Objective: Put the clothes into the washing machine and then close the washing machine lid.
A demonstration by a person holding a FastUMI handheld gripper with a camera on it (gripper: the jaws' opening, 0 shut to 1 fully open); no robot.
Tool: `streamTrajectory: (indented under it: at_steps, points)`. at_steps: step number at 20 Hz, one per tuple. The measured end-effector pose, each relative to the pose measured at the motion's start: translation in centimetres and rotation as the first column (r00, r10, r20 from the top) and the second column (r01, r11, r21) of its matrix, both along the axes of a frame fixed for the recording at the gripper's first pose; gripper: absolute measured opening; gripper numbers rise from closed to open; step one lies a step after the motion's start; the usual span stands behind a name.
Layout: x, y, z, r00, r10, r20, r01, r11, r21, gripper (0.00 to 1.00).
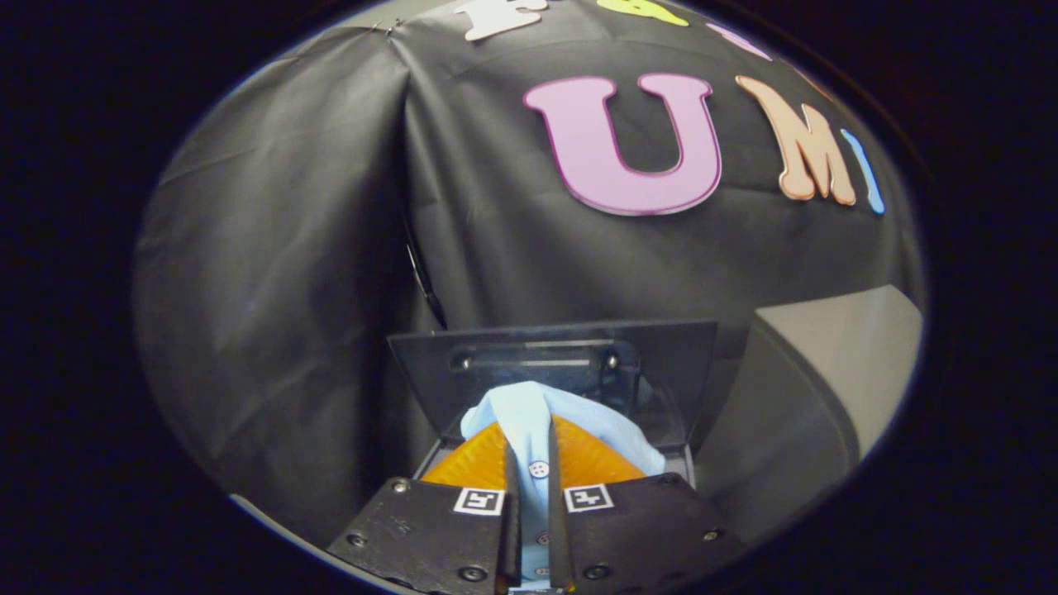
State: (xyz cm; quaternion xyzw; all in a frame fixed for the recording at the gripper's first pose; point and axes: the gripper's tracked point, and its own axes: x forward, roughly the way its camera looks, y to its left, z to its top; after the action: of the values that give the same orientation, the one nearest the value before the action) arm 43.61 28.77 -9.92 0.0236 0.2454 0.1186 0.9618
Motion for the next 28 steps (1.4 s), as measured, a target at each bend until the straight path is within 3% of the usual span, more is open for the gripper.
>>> streamTrajectory:
  at_steps: [6, 10, 16, 23, 28]
  points:
    - [0.7, -0.1, -8.4, 0.998, -0.034, -0.060, 0.032, 0.999, -0.023, 0.13]
    - [0.1, -0.4, -13.0, 0.994, -0.015, -0.111, 0.006, 0.997, -0.078, 0.15]
    - [-1.4, -0.5, -17.4, 0.982, -0.032, -0.185, 0.012, 0.994, -0.104, 0.18]
    - [-1.5, -0.7, -17.1, 0.991, -0.034, -0.132, 0.014, 0.988, -0.153, 0.96]
    - [-2.3, -0.9, -16.3, 0.994, -0.013, -0.112, -0.012, 0.976, -0.217, 0.98]
